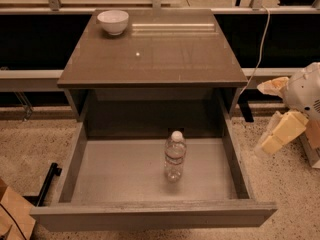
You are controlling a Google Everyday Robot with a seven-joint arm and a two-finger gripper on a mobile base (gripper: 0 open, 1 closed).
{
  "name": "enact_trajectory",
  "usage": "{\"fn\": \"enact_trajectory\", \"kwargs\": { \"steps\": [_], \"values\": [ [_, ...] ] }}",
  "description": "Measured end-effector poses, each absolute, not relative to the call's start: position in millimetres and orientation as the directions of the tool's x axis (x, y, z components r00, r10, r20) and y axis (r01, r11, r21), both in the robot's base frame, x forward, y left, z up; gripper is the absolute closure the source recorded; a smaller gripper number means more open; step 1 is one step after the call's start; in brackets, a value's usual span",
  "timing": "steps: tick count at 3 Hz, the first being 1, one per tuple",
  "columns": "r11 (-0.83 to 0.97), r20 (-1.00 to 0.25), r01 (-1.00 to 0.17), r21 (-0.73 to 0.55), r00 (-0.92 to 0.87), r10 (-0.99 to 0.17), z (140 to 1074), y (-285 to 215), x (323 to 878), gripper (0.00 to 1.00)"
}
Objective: Pick water bottle from top drawer and place on counter
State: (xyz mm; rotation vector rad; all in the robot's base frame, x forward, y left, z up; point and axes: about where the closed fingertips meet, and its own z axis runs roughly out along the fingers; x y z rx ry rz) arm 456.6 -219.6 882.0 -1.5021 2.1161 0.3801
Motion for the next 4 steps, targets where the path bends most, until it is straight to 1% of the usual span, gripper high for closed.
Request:
{"fn": "enact_trajectory", "kwargs": {
  "steps": [1,2,4],
  "values": [
    [0.374,-0.632,-0.927,-0.023,-0.276,-0.724,881.7,-211.4,458.5,0.0],
    [0.375,-0.637,-0.927,-0.005,-0.286,-0.716,866.4,-198.3,459.9,0.0],
    [0.317,-0.703,-0.946,0.061,-0.266,-0.66,808.2,-140.5,471.6,0.0]
  ]
}}
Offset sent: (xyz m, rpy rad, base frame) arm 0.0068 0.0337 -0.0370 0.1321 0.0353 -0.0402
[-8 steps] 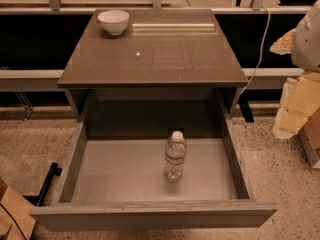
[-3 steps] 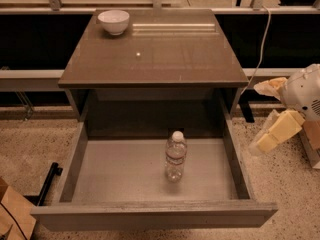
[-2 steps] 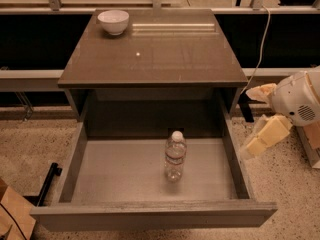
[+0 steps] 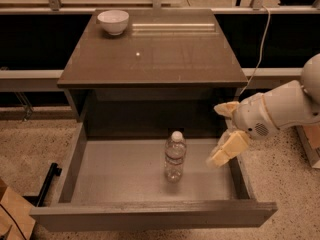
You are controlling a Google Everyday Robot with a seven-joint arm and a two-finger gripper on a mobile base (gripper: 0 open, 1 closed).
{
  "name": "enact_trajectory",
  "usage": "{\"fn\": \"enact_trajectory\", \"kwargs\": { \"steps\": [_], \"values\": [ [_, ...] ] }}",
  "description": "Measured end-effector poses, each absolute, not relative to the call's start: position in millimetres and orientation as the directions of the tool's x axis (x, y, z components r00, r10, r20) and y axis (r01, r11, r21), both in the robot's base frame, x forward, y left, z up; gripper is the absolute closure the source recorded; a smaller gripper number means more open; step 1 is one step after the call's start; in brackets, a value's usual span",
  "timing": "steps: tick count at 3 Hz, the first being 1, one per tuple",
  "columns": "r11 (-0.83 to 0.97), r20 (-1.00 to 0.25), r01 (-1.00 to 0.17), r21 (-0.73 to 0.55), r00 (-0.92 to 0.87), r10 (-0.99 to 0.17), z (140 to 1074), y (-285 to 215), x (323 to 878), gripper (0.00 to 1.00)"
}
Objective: Pick water bottle from top drawer and place on counter
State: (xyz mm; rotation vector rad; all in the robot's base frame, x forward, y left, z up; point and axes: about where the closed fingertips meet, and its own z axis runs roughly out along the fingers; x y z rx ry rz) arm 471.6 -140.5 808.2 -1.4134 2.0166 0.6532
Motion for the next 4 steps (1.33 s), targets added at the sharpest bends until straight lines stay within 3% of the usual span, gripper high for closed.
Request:
{"fn": "enact_trajectory", "kwargs": {
  "steps": [3,4],
  "values": [
    [0.241,-0.807,-0.948,0.209,-0.307,-0.504,716.8,-57.8,502.0,0.0],
    [0.214,-0.822,-0.942,0.258,-0.331,-0.465,694.6,-39.7,509.1,0.18]
  ]
}}
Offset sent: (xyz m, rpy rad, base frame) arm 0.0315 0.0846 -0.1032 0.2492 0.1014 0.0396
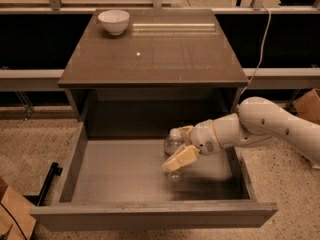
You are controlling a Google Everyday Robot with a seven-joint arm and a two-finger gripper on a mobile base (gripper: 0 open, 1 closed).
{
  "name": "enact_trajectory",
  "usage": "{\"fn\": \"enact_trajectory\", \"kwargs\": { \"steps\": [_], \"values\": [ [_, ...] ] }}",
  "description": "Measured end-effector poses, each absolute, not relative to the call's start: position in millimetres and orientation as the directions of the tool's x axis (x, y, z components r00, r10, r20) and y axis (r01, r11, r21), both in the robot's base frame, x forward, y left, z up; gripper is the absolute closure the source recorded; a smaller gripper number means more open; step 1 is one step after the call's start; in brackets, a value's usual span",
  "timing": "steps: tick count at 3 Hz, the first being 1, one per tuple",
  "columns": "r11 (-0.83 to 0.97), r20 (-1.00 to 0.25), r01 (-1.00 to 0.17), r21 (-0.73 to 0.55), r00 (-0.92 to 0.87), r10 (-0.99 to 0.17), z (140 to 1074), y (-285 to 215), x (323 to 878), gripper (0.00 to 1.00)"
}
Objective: Pick water bottle from top drawer and place on counter
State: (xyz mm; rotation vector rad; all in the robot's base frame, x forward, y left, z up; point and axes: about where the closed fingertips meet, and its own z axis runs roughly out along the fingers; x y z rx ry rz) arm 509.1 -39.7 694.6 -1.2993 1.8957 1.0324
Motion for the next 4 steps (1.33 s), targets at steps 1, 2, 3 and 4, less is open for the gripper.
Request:
{"fn": "enact_trajectory", "kwargs": {
  "steps": [1,2,3,4],
  "values": [
    [0.213,-0.831,-0.937,0.277,-0.345,-0.435,689.4,-38.0,510.9,0.4],
    [0.212,-0.857,-0.947,0.241,-0.31,-0.413,720.0,-46.8,511.2,0.65],
    [0.212,-0.893,-0.961,0.177,-0.247,-0.376,772.9,-59.7,512.6,0.88],
    [0.236,-0.928,-0.962,0.139,-0.21,-0.309,846.4,-82.0,523.2,1.0]
  ]
}}
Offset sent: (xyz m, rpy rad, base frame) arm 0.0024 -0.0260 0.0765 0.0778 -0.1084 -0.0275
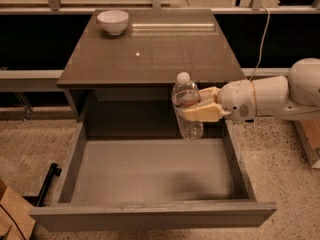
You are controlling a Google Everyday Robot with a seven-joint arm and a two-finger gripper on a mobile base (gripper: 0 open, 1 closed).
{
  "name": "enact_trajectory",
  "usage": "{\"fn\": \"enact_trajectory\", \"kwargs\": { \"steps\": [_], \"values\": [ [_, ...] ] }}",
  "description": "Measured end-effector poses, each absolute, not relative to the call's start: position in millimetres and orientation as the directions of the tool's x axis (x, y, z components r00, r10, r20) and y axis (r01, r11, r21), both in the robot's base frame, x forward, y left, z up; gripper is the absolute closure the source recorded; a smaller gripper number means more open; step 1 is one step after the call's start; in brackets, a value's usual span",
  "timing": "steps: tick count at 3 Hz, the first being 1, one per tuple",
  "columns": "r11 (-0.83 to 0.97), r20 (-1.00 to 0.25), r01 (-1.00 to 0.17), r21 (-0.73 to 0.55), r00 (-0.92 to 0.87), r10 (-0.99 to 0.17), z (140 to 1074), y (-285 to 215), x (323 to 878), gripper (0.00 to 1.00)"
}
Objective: Pick water bottle from top drawer and place on counter
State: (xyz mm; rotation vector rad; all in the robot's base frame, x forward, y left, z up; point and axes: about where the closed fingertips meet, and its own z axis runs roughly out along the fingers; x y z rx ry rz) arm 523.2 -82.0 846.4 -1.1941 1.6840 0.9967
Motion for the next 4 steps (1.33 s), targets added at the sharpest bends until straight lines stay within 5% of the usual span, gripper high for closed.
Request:
{"fn": "enact_trajectory", "kwargs": {
  "steps": [1,4],
  "values": [
    [0.314,-0.95,-0.948,0.04,-0.134,-0.283,950.1,-105.5,559.4,1.0],
    [0.416,-0.982,-0.909,-0.023,-0.057,-0.18,972.9,-99.4,591.2,1.0]
  ]
}}
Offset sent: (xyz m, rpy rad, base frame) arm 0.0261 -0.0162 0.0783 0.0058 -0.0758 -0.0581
